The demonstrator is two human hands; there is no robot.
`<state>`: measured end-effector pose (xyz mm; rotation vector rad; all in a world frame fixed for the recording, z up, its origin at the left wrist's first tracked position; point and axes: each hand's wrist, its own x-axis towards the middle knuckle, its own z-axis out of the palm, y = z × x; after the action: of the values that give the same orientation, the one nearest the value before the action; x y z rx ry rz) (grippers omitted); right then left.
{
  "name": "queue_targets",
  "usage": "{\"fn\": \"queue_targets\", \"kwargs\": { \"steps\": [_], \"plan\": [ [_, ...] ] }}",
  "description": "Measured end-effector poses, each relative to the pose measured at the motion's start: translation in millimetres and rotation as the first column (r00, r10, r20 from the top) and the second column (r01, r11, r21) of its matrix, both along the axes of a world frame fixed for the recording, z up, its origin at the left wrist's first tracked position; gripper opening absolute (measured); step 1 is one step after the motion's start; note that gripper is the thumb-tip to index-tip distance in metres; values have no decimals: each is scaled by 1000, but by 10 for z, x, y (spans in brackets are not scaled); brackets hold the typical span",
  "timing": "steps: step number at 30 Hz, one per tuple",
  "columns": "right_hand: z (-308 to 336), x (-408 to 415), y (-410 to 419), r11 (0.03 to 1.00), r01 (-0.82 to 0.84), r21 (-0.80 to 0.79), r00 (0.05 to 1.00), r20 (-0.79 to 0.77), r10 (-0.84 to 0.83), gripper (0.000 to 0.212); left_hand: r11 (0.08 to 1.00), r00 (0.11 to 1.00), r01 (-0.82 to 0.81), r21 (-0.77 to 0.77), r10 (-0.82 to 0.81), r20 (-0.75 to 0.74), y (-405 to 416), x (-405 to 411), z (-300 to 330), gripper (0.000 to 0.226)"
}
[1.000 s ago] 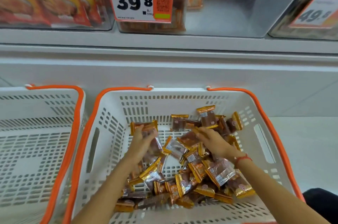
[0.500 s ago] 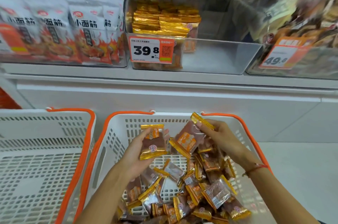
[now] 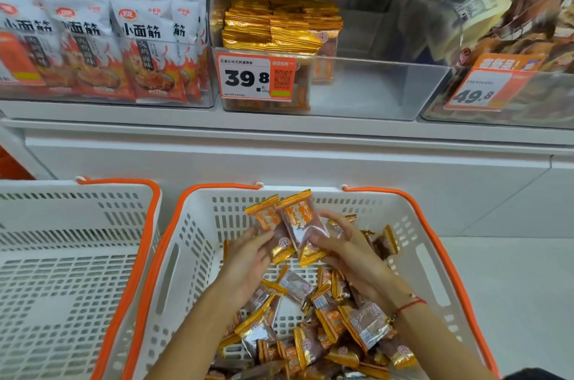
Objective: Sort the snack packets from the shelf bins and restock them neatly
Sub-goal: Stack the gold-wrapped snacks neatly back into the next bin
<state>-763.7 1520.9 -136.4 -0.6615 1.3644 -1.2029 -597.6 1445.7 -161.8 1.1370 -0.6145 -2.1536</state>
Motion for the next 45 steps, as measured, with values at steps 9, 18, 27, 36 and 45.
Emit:
{"fn": "queue_targets", "kwargs": {
  "steps": [9, 18, 27, 36, 45],
  "plan": [
    [84, -271, 10, 981, -183, 59, 891, -412, 191, 36, 768, 612, 620, -158, -348, 710, -218, 288, -179, 56],
    [160, -210, -18, 833, -511, 215, 652, -535, 538, 29, 802, 675, 566, -190, -319, 665, -232, 313, -42, 31],
    [-223, -150, -3, 971, -237, 11, 823, -530, 207, 15, 910, 866, 385, -152, -299, 401, -57, 203, -199, 39],
    [-386, -61, -239, 963, -261, -62, 845, -497, 197, 28, 805, 751, 585, -98, -491, 441, -47, 49, -609, 91],
    [-1084, -499, 55, 807, -315, 500, 418, -690, 591, 33, 979, 966, 195, -64, -180, 186, -7, 171, -721, 28]
  ]
}}
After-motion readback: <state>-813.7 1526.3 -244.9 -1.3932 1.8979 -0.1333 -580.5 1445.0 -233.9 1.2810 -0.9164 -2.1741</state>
